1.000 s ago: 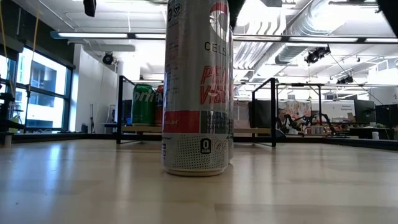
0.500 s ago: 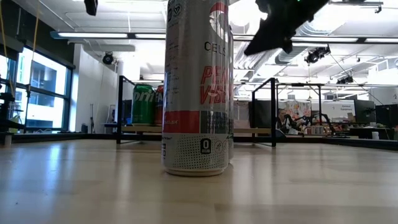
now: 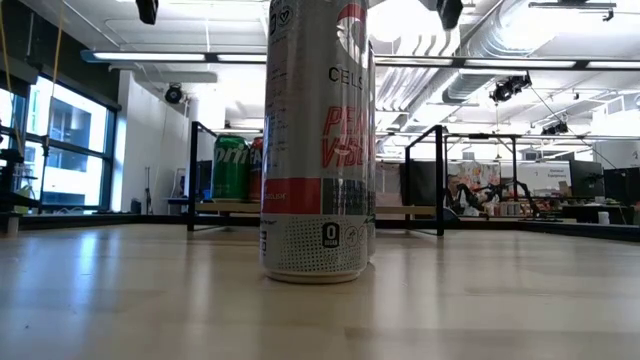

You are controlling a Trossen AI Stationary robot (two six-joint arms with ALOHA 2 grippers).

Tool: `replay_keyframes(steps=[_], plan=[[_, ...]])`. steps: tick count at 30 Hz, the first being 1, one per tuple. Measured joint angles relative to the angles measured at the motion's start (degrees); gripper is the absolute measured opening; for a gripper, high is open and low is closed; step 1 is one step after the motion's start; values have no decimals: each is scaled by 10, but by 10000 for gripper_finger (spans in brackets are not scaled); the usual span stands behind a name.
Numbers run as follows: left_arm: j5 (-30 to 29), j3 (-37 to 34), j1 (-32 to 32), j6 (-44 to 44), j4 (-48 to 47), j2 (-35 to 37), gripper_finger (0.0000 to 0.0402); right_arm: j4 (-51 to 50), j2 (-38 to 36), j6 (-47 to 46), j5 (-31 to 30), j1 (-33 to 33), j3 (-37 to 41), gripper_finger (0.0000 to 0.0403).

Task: Place canned beverage on shelf
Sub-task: Put the top white pink soda can on the shelf

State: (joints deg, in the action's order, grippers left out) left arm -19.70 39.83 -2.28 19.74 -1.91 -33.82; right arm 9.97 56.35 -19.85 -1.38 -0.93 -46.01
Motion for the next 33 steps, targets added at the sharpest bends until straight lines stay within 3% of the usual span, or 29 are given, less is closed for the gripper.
replay_keyframes(steps=[14, 33], plan=[[0, 0, 0, -8, 0, 0, 0, 6, -23, 47, 1, 0, -7, 0], [0, 0, 0, -23, 0, 0, 0, 6, -23, 43, 1, 0, -7, 0]])
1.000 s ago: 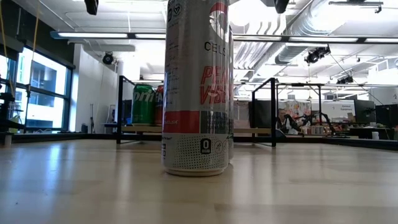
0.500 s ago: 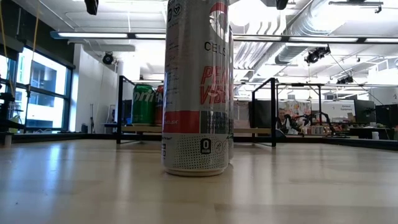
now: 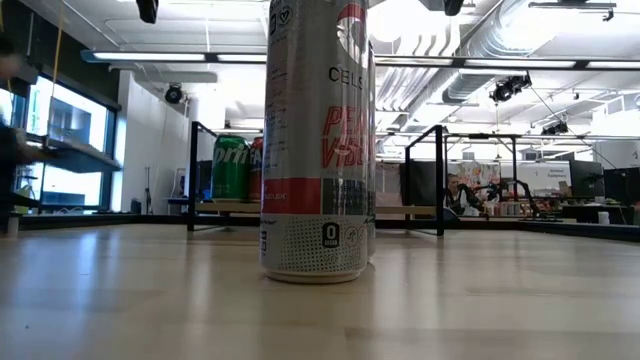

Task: Place canned beverage on shelf
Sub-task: Put the top white pink soda can on the shelf

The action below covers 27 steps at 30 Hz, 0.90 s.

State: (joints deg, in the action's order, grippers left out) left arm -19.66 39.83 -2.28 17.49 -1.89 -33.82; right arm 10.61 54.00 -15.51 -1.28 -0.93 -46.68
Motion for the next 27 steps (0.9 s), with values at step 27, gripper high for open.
replay_keyframes(steps=[27], plan=[[0, 0, 0, -2, 0, 0, 0, 13, 0, -1, 0, 0, 0, 0]])
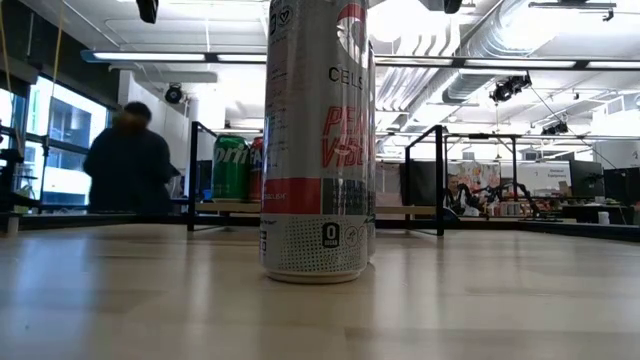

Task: Place canned beverage on shelf
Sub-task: Put the top white pink soda can on the shelf

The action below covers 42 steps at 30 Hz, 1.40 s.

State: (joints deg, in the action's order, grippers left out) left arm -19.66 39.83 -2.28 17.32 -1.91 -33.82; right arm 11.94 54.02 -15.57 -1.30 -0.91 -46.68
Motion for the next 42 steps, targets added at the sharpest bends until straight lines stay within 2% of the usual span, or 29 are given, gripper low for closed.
replay_keyframes(steps=[10, 18, 23, 27, 30, 38, 42], plan=[[0, 0, 0, 0, 0, 0, 0, 0, 0, -11, -1, 0, 0, 0], [0, 0, 0, -21, 0, 0, 0, 4, 0, -12, -27, 0, 0, 0], [0, 0, 0, -20, 0, 0, 0, 36, 0, -47, -27, 0, 0, 0], [0, 0, 0, -20, 0, 0, 0, 47, 0, -75, -70, 0, 0, 14], [0, 0, 0, -20, 0, 0, 0, 47, 0, -103, -81, 1, 0, 61], [0, 0, 0, -20, -3, 0, 0, 79, 33, -210, -80, 1, -7, 261], [0, 0, 0, -14, -3, 0, 0, 75, 50, -221, -76, 1, -14, 337]])
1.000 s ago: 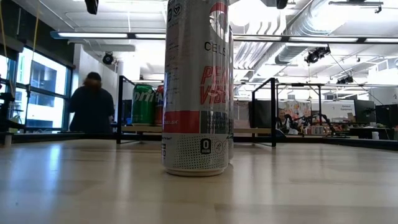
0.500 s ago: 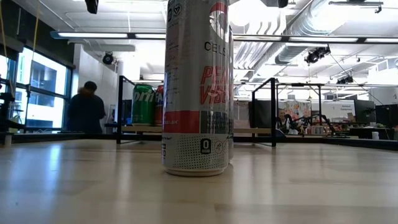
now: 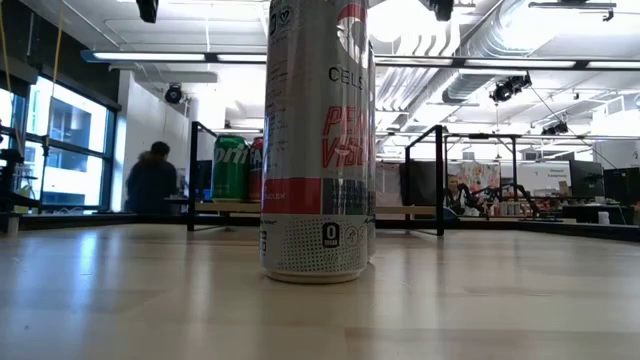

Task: Place canned beverage on shelf
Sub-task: Put the top white pink soda can on the shelf

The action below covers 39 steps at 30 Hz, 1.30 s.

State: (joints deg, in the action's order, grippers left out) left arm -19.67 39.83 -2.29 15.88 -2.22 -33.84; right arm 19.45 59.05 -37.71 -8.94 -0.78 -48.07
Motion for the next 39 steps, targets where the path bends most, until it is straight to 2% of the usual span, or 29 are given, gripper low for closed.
replay_keyframes(steps=[3, 6, 11, 15, 19, 22, 27, 31, 34, 39], plan=[[0, 0, 0, 5, -2, 0, 0, 2, 4, 1, 4, 0, -3, 372], [0, 0, 0, 5, -2, 0, 0, 1, 4, 2, 5, 0, -3, 391], [0, 0, 0, 5, -2, 0, 0, 2, 4, 17, -6, 5, -3, 397], [0, 0, 0, 5, -2, 0, 0, 15, 8, -13, -15, 4, -3, 397], [0, 0, 0, 5, -2, 0, 0, -8, 37, -8, 60, -1, -47, 397], [0, 0, 0, 5, -2, 0, 0, -131, 88, 43, 79, -16, -135, 397], [0, 0, 0, 5, -6, 0, 0, -395, 187, 198, 115, -28, -305, 397], [0, 0, 0, 5, -12, 0, 0, -555, 264, 312, 149, -29, -426, 397], [0, 0, 0, 5, -11, 0, 0, -637, 317, 418, 155, -28, -505, 397], [0, 0, 0, 16, -12, 0, 0, -744, 402, 507, 178, -28, -609, 397]])
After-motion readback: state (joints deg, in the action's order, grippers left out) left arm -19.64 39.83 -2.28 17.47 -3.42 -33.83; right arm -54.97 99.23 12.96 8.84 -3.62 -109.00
